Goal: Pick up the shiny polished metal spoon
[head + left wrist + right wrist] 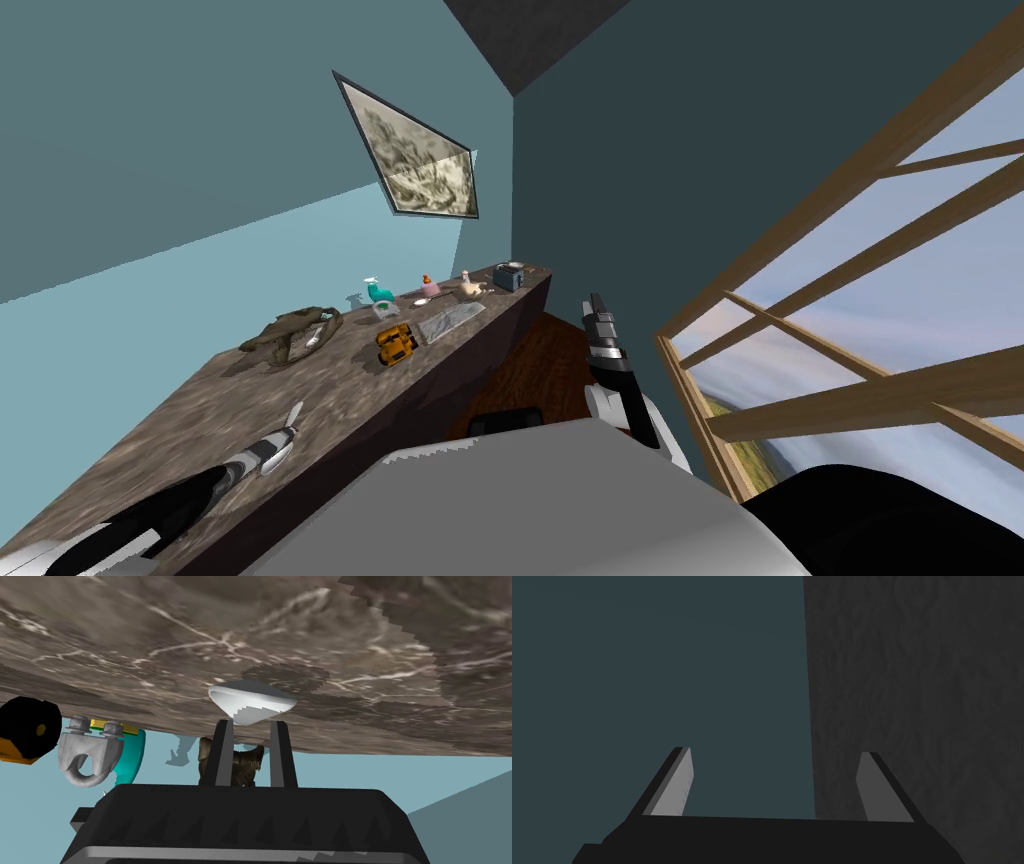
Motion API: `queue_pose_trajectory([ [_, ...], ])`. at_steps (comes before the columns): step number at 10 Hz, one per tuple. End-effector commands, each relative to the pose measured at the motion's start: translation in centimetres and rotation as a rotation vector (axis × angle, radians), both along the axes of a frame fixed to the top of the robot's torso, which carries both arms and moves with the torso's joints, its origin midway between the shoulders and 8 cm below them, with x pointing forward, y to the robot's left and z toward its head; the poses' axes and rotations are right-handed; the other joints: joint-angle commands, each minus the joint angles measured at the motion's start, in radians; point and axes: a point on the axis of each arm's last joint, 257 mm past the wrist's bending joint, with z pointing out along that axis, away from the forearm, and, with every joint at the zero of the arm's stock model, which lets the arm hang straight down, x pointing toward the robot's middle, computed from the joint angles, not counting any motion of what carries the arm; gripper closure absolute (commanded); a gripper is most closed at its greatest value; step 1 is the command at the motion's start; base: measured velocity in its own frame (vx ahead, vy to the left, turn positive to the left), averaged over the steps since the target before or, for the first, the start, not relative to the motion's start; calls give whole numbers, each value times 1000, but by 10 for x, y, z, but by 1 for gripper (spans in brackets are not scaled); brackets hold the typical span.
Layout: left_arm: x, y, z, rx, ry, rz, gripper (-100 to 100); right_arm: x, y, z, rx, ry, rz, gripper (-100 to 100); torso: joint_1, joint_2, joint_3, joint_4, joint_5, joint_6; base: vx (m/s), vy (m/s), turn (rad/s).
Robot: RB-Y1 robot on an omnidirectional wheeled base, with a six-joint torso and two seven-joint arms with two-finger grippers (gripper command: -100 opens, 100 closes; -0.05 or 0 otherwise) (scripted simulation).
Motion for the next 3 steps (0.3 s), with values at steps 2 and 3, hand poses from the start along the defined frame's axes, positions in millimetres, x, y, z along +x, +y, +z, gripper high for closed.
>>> queue_pose_trajectory([
  [2,1,1,3,0,1,11,100,0,0,0,0,0,0,0,-1,-1,0,0,0,0,-94,-19,-57],
  [3,1,1,3,0,3,14,0,0,0,0,0,0,0,0,0,-4,-2,-1,0,-1,-11,-3,7],
])
